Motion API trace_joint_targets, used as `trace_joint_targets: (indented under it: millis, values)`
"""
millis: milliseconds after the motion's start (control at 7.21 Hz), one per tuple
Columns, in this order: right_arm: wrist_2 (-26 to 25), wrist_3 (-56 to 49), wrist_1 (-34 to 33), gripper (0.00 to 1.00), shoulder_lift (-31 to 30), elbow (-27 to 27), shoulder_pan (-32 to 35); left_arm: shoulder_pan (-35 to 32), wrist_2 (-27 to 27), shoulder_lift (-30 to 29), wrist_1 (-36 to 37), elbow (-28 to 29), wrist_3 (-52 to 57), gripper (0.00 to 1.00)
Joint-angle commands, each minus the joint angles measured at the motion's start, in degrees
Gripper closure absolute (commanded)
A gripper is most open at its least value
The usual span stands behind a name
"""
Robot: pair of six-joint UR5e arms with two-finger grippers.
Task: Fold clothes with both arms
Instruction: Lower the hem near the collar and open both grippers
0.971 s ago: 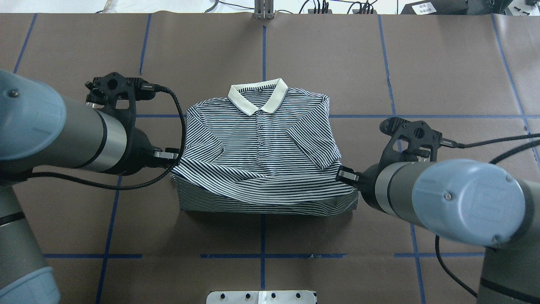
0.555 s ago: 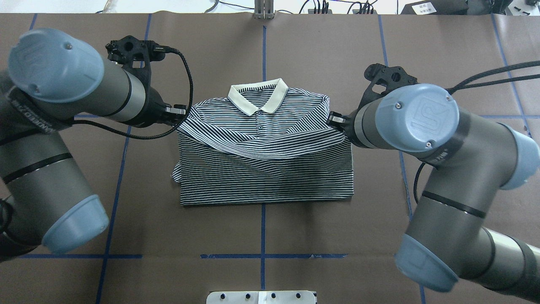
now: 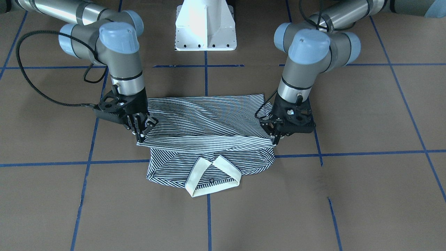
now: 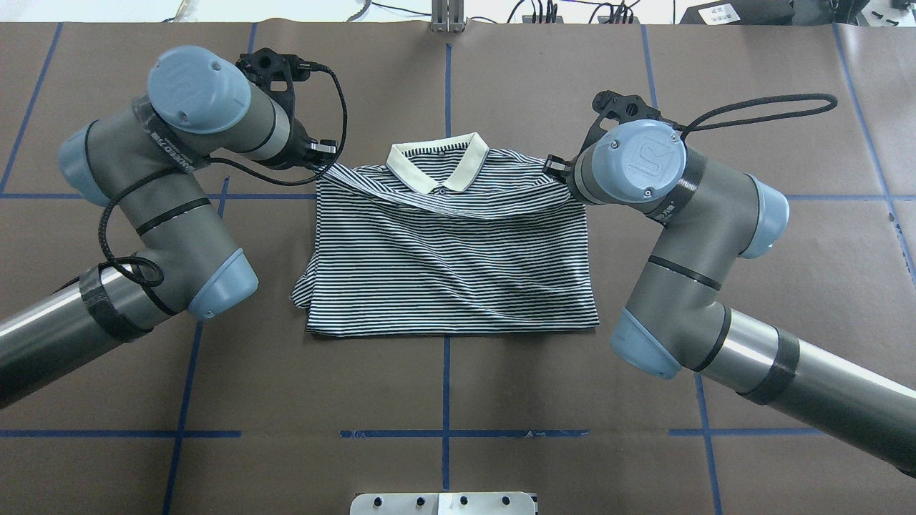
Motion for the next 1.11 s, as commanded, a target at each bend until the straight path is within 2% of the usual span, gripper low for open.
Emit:
trace_joint_targets:
  millis: [0, 555, 693, 832, 971]
  values:
    - [-0.1, -0.5, 5.0, 1.0, 0.0, -5.5, 0.2, 0.0, 2.0, -0.5, -5.7, 7.2, 0.1, 1.0]
    - [-0.1, -0.5, 5.1, 1.0, 2.1, -7.9, 0.0, 0.3, 2.0, -0.4, -5.7, 7.3, 0.2, 1.0]
    - [-0.3, -1.4, 5.0, 0.01, 2.1, -8.2, 0.0, 0.4, 2.0, 0.0, -5.8, 7.0, 2.5, 0.01]
    - [0.1, -5.8, 5.1, 0.0, 2.9, -8.2, 0.6, 0.3, 1.6, 0.9, -7.8, 5.5, 5.0, 0.0]
    - [1.5, -9.9, 5.0, 0.0, 3.0, -8.1, 2.5, 0.4, 1.3, 4.1, -8.0, 0.6, 5.3, 0.0]
